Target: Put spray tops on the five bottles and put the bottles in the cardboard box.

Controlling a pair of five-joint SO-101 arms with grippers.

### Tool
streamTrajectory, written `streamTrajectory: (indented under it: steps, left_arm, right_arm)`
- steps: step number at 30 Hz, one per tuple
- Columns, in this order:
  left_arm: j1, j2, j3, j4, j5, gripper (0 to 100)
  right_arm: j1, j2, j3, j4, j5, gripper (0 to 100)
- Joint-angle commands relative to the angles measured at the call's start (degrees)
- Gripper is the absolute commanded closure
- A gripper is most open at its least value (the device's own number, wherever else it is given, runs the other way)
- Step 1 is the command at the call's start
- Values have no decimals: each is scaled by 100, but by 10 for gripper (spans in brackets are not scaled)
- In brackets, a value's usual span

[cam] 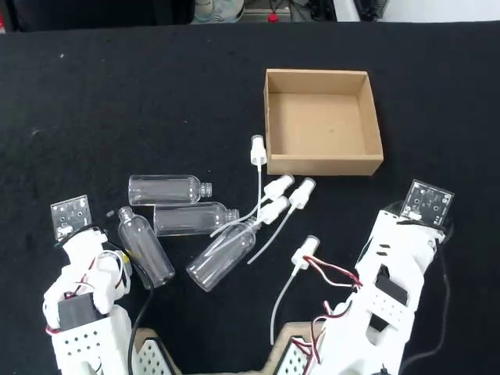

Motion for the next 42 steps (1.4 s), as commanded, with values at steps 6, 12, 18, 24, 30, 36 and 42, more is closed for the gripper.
streamTrajectory:
  steps: [6,12,18,24,30,36,42]
  left_arm:
    - [-48,-35,127,35,-9,837]
    - [-48,-35,127,35,-9,837]
    - [-48,-35,127,35,-9,837]
    - [-48,-35,127,35,-9,837]
    - [-48,-35,127,35,-9,837]
    - [-48,-35,127,35,-9,837]
    - [-48,-35,127,35,-9,837]
  right_arm:
    - [-9,-84,-40,44,-26,719]
    - [-9,-84,-699,1020,-35,718]
    - [-18,-84,-2202,3596,-35,715]
    - [-18,-84,-2440,3763,-35,662]
    - [-18,-84,-2440,3763,-35,598]
    - [-132,-84,-2334,3745,-26,622]
    - [-141,-84,-1921,2954,-26,724]
